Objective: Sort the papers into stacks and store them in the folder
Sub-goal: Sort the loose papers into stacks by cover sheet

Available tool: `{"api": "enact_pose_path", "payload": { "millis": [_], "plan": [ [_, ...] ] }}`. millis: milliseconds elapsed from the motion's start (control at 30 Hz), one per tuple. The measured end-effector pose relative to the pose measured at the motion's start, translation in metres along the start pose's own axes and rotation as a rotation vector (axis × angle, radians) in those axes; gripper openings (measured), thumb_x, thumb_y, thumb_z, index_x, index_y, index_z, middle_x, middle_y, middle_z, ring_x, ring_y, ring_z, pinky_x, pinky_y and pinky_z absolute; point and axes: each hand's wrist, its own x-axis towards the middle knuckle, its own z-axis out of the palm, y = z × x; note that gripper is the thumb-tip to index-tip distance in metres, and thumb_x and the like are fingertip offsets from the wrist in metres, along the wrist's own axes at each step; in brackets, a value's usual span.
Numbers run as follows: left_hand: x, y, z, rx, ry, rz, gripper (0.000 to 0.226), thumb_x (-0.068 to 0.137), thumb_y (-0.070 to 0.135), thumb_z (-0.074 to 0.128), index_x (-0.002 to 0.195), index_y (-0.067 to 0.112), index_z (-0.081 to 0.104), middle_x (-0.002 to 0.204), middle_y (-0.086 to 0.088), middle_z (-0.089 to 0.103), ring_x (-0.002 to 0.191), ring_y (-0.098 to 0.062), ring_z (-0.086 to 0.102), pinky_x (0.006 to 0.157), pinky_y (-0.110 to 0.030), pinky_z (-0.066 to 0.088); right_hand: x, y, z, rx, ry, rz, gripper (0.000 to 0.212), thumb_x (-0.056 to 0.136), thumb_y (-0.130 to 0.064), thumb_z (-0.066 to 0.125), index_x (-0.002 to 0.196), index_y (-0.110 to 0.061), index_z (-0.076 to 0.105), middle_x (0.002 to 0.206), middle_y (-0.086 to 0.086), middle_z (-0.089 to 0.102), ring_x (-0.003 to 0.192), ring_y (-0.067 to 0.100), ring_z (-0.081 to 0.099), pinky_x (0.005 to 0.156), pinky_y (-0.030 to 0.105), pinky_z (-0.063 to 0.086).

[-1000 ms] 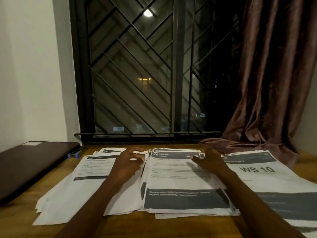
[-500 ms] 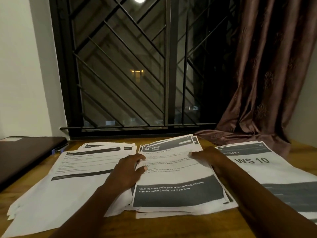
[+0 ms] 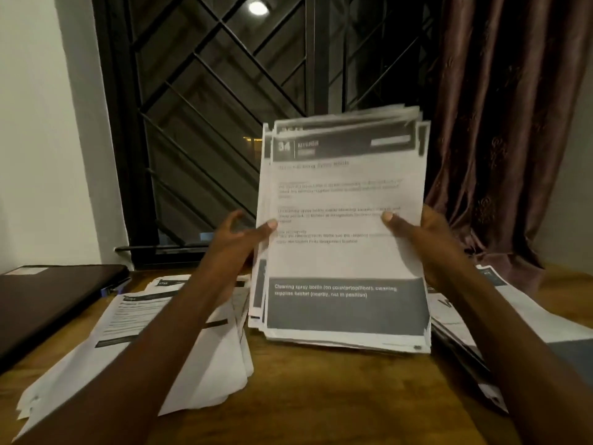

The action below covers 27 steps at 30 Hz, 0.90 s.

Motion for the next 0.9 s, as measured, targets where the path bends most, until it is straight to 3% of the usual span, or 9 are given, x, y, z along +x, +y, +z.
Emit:
{"api": "enact_pose_path", "payload": {
  "millis": [33,100,200,400,533,600,700,833,900],
  "plan": [
    [0.003,0.013,0.004,-0.055,-0.052,0.008,0.071,0.074,0.035,0.075,0.137,0.02,0.048,0.111,-0.007,0.073,0.096,-0.027,0.072,0.082,-0.046,0.058,-0.001,-0.011,0.002,-0.055,0.04,-0.066,0.018,0.086,-0.019,0.066,0.102,-0.027,0.064,0.101,-0.005,0.071,0.089,0.009,0.07,0.078,0.03,0.057],
    [0.006,0.035,0.013,-0.128,-0.135,0.071,0.045,0.082,0.02,0.071,0.125,0.011,0.059,0.109,-0.009,0.074,0.099,-0.029,0.071,0.082,-0.046,0.059,-0.004,-0.024,0.007,-0.143,0.087,-0.199,0.021,0.09,-0.015,0.061,0.096,-0.035,0.059,0.095,-0.015,0.068,0.081,-0.004,0.067,0.07,0.019,0.054],
    [0.003,0.05,0.022,-0.188,-0.168,0.161,0.025,0.09,0.006,0.063,0.115,0.008,0.064,0.113,-0.014,0.072,0.105,-0.033,0.069,0.089,-0.047,0.057,-0.008,-0.03,0.018,-0.187,0.072,-0.265,0.023,0.089,-0.02,0.063,0.102,-0.037,0.056,0.099,-0.015,0.066,0.085,-0.005,0.066,0.066,0.015,0.053],
    [-0.008,0.03,0.014,-0.11,-0.112,0.168,0.043,0.074,0.015,0.076,0.115,0.013,0.066,0.109,-0.009,0.074,0.099,-0.028,0.072,0.089,-0.052,0.055,-0.017,-0.024,0.019,0.034,-0.043,-0.071,0.053,0.064,-0.032,0.074,0.114,-0.023,0.059,0.107,0.0,0.07,0.094,0.017,0.069,0.079,0.038,0.058],
    [-0.017,0.016,0.026,-0.023,-0.126,0.173,0.048,0.067,0.016,0.079,0.114,0.016,0.067,0.108,-0.004,0.075,0.098,-0.023,0.072,0.094,-0.048,0.054,-0.019,-0.019,0.028,0.004,0.01,-0.002,0.03,0.074,-0.029,0.073,0.103,-0.026,0.064,0.1,-0.002,0.073,0.09,0.017,0.071,0.086,0.045,0.056],
    [-0.019,0.02,0.031,-0.057,-0.106,0.216,0.042,0.068,0.017,0.077,0.11,0.018,0.068,0.107,-0.003,0.075,0.097,-0.021,0.072,0.091,-0.043,0.056,-0.017,-0.023,0.029,0.032,0.061,-0.021,0.018,0.082,-0.026,0.069,0.1,-0.026,0.065,0.099,-0.001,0.073,0.09,0.018,0.071,0.085,0.044,0.056],
    [-0.016,0.026,0.034,-0.148,-0.119,0.241,0.042,0.07,0.021,0.076,0.11,0.014,0.067,0.106,-0.006,0.075,0.097,-0.025,0.072,0.082,-0.041,0.059,-0.014,-0.029,0.023,0.119,0.097,-0.018,0.021,0.084,-0.024,0.069,0.104,-0.026,0.062,0.102,0.0,0.073,0.088,0.017,0.071,0.075,0.036,0.059],
    [-0.018,-0.005,0.042,-0.071,-0.12,0.095,0.045,0.067,0.02,0.08,0.11,0.018,0.067,0.105,-0.005,0.075,0.094,-0.022,0.073,0.08,-0.038,0.059,-0.019,-0.009,0.028,-0.014,0.101,0.077,0.027,0.085,-0.019,0.07,0.108,-0.026,0.06,0.11,-0.002,0.069,0.09,0.013,0.067,0.077,0.032,0.055],
    [-0.015,-0.017,0.047,-0.058,-0.054,0.072,0.032,0.076,0.018,0.078,0.106,0.023,0.067,0.107,-0.003,0.075,0.091,-0.018,0.073,0.077,-0.033,0.057,-0.021,-0.006,0.032,-0.055,0.107,0.069,0.032,0.089,-0.017,0.065,0.119,-0.023,0.058,0.106,-0.005,0.068,0.086,0.008,0.066,0.068,0.024,0.054]
  ]
}}
